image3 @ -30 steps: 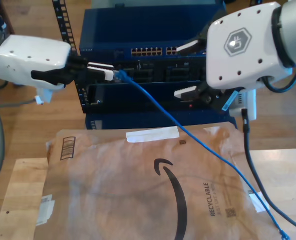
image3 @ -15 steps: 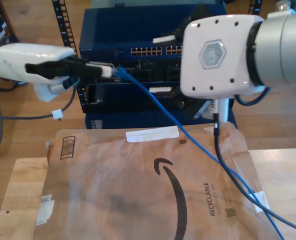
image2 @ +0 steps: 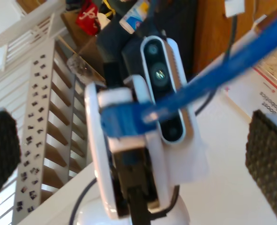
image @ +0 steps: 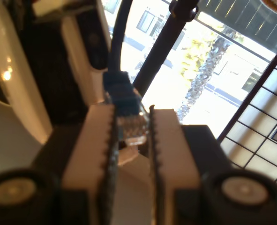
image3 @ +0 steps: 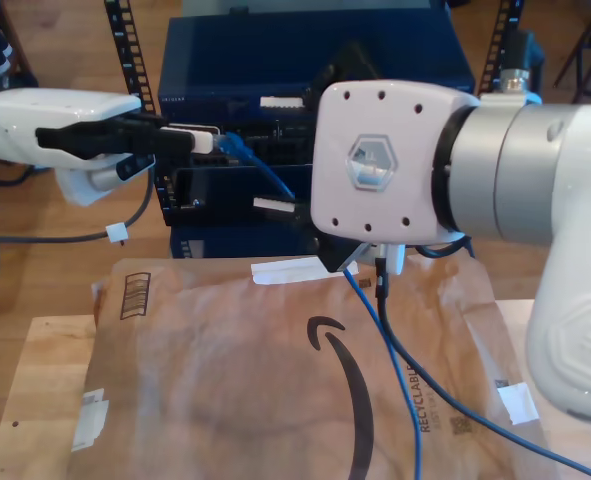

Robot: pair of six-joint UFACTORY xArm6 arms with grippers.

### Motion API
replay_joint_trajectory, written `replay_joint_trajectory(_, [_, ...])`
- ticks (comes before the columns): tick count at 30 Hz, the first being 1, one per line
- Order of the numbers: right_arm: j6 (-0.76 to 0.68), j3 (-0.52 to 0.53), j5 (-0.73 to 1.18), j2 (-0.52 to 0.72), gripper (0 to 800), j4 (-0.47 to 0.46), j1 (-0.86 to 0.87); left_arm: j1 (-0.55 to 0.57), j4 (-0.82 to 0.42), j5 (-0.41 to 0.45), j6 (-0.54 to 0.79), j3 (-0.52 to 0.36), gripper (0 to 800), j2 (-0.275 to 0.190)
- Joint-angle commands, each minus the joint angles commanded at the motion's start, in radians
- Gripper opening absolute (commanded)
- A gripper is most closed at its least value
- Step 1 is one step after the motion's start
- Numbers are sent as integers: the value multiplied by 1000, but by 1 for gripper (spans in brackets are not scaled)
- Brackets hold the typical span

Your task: Grab the cable and plug it in

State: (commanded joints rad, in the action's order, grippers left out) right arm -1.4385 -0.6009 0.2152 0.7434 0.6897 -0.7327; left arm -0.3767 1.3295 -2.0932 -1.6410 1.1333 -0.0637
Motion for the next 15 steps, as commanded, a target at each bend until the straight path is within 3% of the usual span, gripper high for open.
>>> replay_joint_trajectory(15, [0,-2,-32,-8,580,-2,-28,2,2,-5,0,-6,0,8])
